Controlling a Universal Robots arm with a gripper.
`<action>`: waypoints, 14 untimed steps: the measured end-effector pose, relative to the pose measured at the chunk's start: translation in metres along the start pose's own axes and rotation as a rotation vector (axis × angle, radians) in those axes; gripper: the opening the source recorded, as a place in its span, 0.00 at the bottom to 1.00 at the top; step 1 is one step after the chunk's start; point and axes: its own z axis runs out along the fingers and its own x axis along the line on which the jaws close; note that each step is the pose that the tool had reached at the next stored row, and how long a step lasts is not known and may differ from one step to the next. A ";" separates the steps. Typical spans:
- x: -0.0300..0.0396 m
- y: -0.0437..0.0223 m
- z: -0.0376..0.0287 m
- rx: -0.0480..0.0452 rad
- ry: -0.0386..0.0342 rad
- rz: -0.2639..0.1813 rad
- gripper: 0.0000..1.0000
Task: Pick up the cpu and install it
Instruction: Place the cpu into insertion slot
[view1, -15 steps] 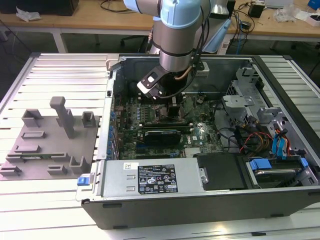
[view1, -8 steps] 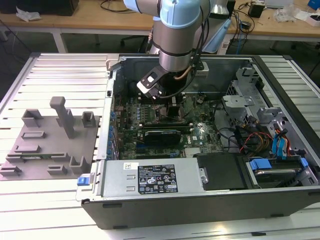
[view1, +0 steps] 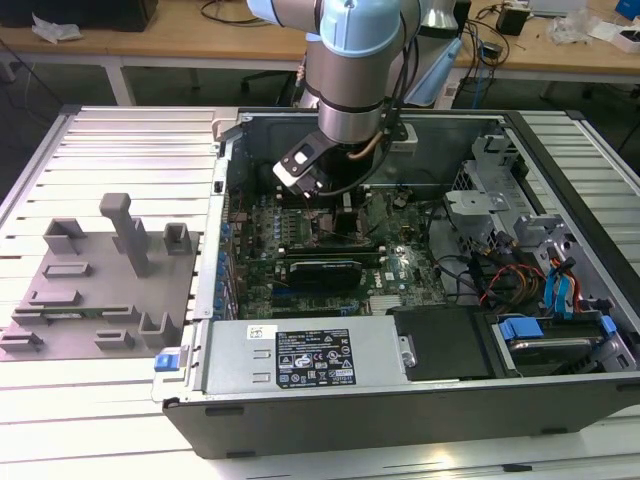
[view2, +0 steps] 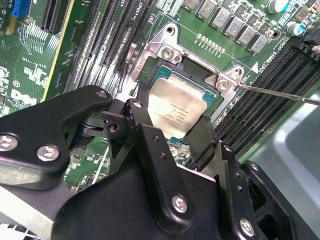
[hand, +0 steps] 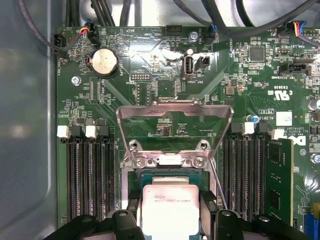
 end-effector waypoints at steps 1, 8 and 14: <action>0.0000 0.0000 0.0000 0.0000 0.0000 0.002 0.55; 0.0000 0.0008 0.0001 0.0000 0.0000 0.002 0.55; 0.0001 0.0008 0.0001 -0.0002 0.0003 -0.010 0.55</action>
